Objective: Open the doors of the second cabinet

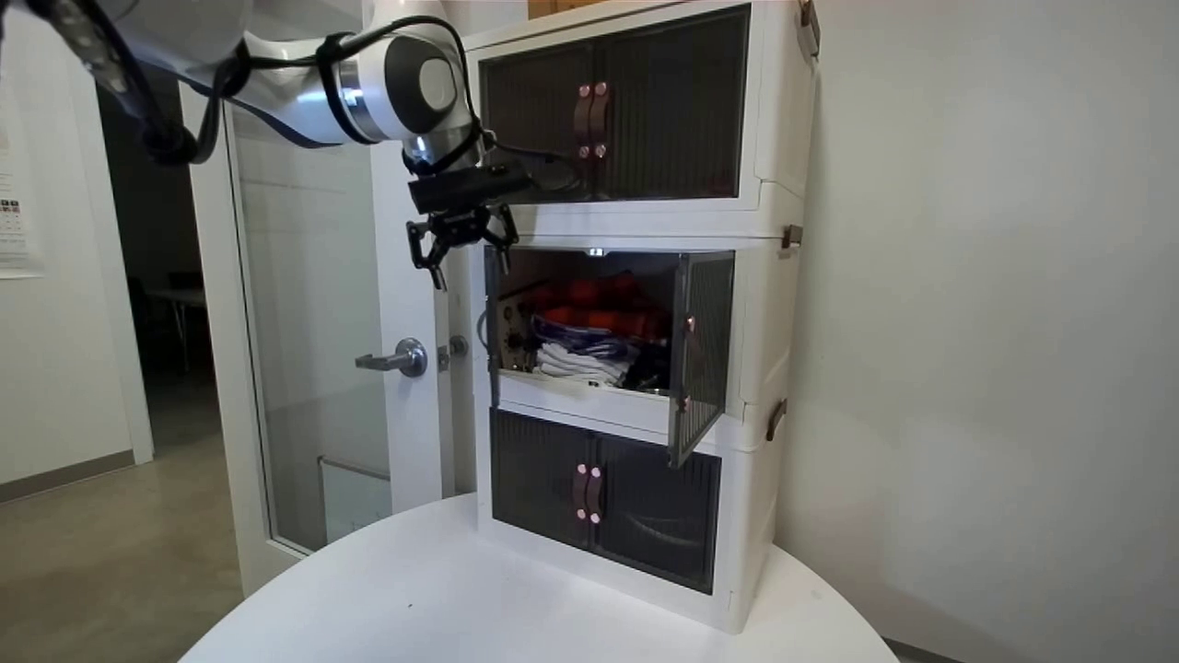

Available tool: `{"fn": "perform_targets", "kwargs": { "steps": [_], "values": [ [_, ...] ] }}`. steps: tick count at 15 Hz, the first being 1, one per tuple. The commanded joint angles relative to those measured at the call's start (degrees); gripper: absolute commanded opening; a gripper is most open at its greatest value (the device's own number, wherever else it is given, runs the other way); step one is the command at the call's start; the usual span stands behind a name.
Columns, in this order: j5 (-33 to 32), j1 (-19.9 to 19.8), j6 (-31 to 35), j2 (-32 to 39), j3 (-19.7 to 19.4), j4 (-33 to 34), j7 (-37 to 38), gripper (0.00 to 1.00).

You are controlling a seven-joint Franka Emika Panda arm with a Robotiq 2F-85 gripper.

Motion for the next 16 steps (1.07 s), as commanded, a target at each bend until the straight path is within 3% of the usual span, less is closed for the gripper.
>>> {"fn": "perform_targets", "kwargs": {
  "steps": [1,13,16],
  "values": [
    [0.43,0.8,1.68,-1.96,0.14,-2.76,5.07,1.0],
    [-0.76,3.55,7.69,-8.69,-1.1,-11.89,31.44,1.0],
    [-1.07,4.09,6.16,-12.1,-1.88,-14.29,40.42,1.0]
  ]
}}
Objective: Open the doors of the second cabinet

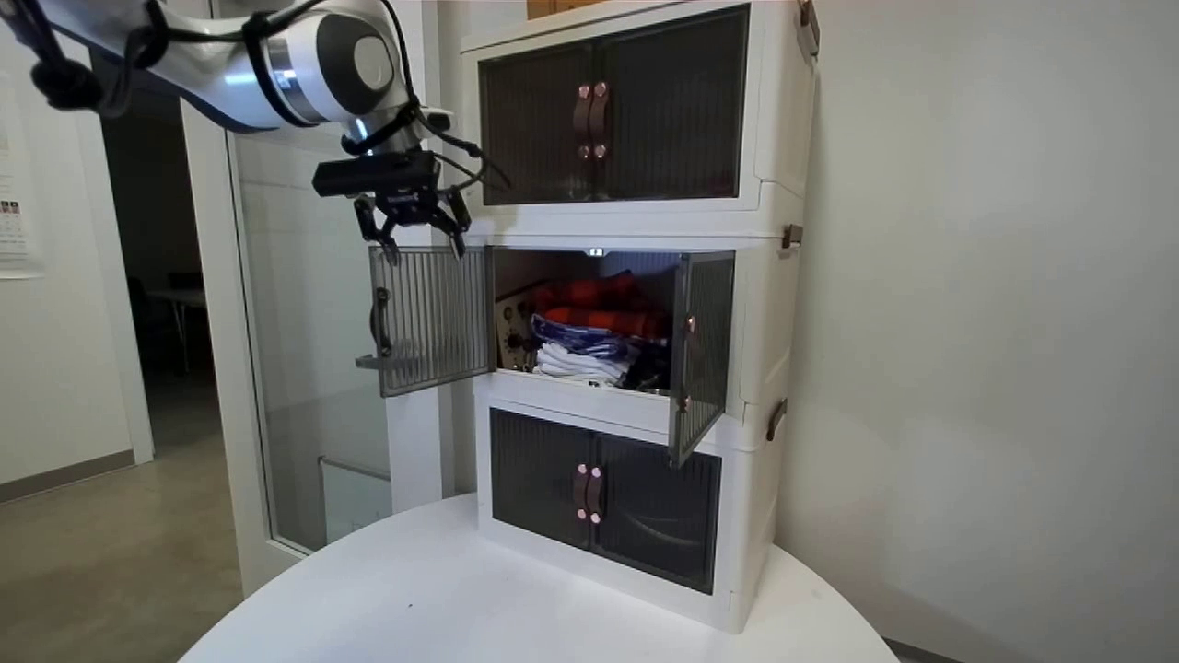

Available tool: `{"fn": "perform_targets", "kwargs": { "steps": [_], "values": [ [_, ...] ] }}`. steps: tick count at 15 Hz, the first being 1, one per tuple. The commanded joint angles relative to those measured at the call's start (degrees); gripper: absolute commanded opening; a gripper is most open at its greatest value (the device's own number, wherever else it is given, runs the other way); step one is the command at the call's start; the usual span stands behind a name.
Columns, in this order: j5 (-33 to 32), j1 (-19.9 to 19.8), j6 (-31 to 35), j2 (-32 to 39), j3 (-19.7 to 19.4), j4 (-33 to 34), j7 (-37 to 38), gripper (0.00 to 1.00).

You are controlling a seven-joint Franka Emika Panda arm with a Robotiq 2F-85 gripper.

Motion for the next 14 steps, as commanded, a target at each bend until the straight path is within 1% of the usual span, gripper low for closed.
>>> {"fn": "perform_targets", "kwargs": {
  "steps": [1,3,5,10,12,14],
  "values": [
    [-0.58,0.73,-0.44,-5.94,-1.58,-5.54,10.54,1.0],
    [-0.77,1.18,-2.53,-8.08,-1.75,-6.35,15.78,1.0],
    [-0.24,1.25,-6.22,-9.98,-1.23,-6.15,18.77,1.0],
    [2.6,0.04,-17.52,-14.99,0.27,-3.09,16.42,1.0],
    [3.67,-1.01,-20.77,-17.34,-0.03,-2.17,15.97,1.0],
    [4.51,-2.4,-22.28,-19.55,-0.59,-2.29,16.15,1.0]
  ]
}}
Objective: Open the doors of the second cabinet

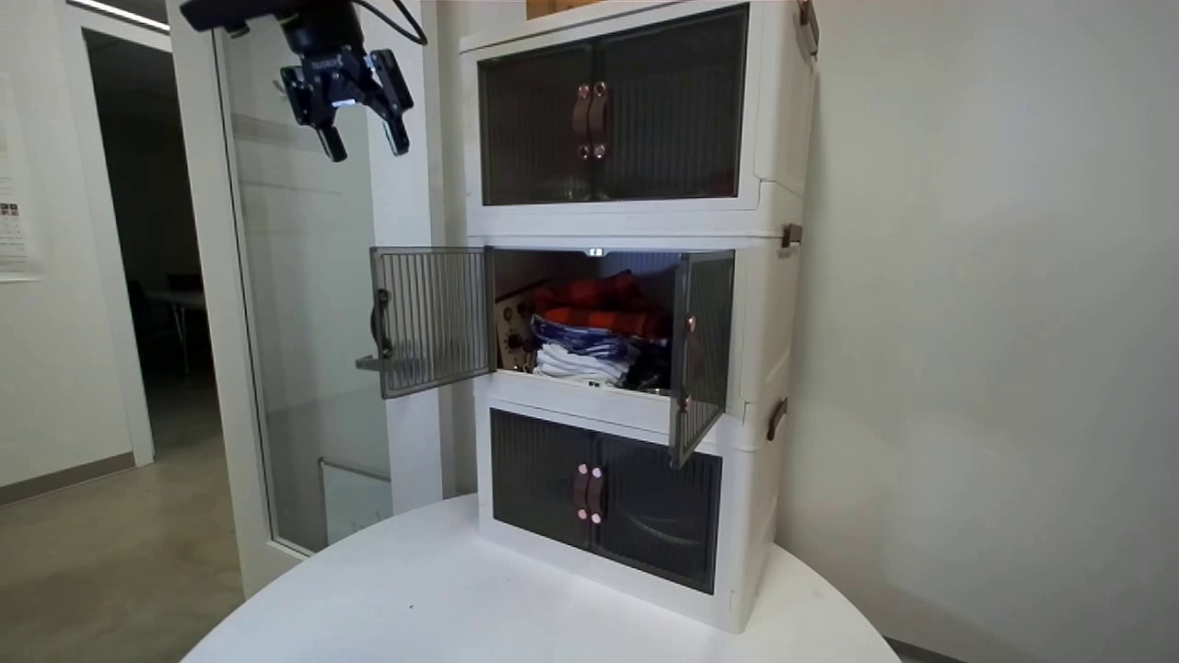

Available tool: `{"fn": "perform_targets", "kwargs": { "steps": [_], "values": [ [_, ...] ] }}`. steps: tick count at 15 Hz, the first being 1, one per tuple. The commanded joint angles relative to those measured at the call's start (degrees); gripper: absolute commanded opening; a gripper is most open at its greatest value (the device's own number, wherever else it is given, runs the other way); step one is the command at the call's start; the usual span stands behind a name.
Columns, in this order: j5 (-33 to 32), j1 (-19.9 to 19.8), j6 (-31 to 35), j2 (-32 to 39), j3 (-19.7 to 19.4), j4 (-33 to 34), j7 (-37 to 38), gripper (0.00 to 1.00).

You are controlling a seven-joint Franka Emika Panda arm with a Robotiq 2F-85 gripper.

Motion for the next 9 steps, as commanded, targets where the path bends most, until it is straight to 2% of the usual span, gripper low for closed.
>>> {"fn": "perform_targets", "kwargs": {
  "steps": [1,3,7,9],
  "values": [
    [2.91,-2.77,-3.55,-3.94,-0.78,0.05,-0.44,1.0],
    [2.85,-4.71,-2.6,-5.71,-1.67,-2.24,-0.13,1.0],
    [2.0,-8.8,3.95,-7.63,-3.7,-10.95,-0.14,1.0],
    [1.62,-10.49,9.38,-7.3,-4.57,-16.22,-1.4,1.0]
  ]
}}
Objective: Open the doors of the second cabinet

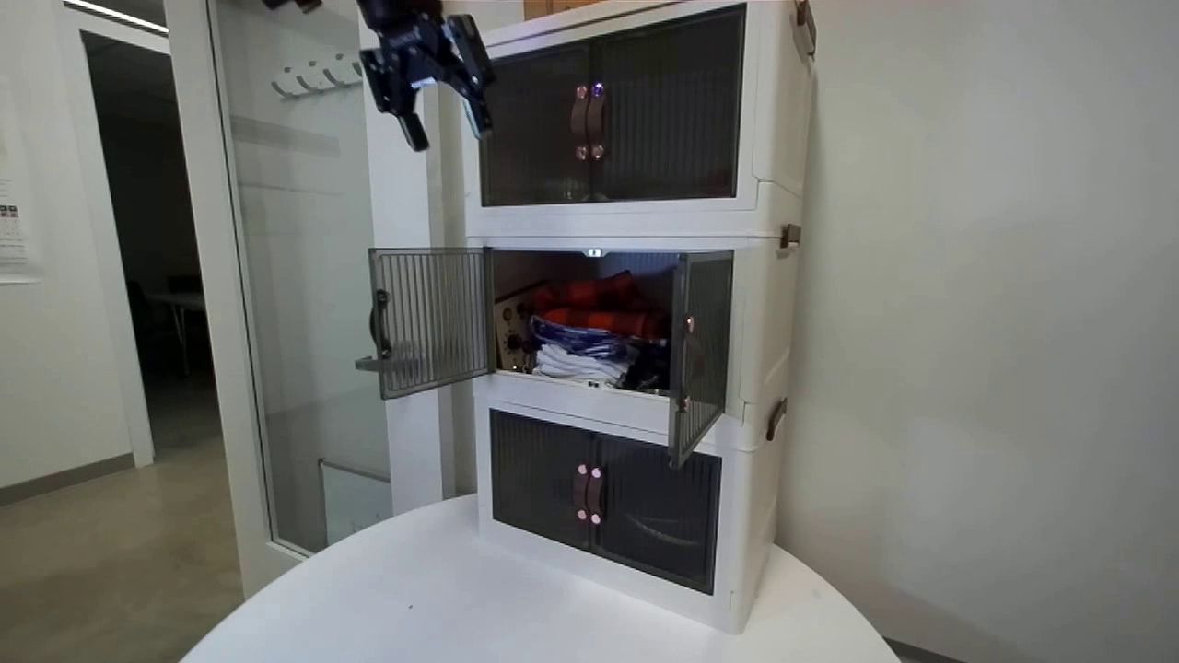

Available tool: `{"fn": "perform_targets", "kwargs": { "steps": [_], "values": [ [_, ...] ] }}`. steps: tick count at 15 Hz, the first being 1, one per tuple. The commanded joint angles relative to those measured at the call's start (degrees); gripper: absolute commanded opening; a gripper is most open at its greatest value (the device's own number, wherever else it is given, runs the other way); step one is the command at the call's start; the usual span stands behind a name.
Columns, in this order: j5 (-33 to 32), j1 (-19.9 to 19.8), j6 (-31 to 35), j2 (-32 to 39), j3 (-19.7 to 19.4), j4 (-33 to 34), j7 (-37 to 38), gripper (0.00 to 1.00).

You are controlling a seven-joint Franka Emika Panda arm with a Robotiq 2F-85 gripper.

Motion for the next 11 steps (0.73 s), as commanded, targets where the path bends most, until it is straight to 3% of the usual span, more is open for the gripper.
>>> {"fn": "perform_targets", "kwargs": {
  "steps": [1,4,5,7,11],
  "values": [
    [-0.68,-2.56,9.88,-1.87,-1.66,-11.64,-0.51,1.0],
    [-0.78,-3.84,18.33,-2.01,-2.32,-18.8,-0.72,1.0],
    [0.79,1.46,13.64,0.14,-7.37,-13.08,-0.91,1.0],
    [0.82,1.09,17.0,0.09,-7.6,-16.29,-0.94,1.0],
    [0.73,1.07,17.28,-0.64,-7.54,-17.03,-0.9,1.0]
  ]
}}
